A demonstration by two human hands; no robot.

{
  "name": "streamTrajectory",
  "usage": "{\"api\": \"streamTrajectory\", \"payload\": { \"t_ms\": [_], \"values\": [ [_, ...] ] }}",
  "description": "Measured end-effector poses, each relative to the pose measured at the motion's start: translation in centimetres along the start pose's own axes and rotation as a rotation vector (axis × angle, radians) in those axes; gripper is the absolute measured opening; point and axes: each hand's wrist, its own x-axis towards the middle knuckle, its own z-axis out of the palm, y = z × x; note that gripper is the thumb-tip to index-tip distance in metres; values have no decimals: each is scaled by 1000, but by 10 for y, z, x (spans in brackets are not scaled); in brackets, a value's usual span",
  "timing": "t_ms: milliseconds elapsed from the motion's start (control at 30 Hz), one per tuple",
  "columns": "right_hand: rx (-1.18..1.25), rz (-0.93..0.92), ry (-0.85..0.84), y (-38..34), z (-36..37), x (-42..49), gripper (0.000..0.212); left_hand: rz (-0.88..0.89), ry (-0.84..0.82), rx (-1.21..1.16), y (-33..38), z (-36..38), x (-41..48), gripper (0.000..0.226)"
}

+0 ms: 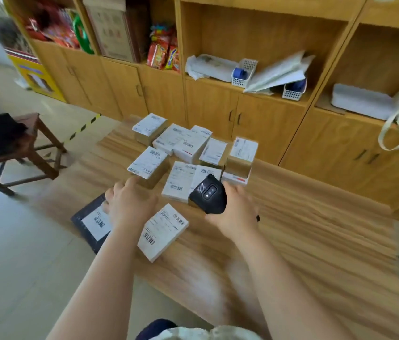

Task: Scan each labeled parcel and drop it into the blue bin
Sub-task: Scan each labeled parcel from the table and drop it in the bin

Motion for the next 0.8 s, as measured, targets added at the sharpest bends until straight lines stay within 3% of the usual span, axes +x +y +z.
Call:
{"api": "streamTrajectory", "payload": {
  "t_ms": [267,633,800],
  "values": [
    [-6,23,-62,-56,58,85,89,-57,-86,137,-21,23,108,77],
    [3,227,7,-132,136,181,87,109,-350,337,-32,73,258,120],
    [-13,308,21,-140,149,199,90,174,-435,326,-24,96,276,114]
  ]
}}
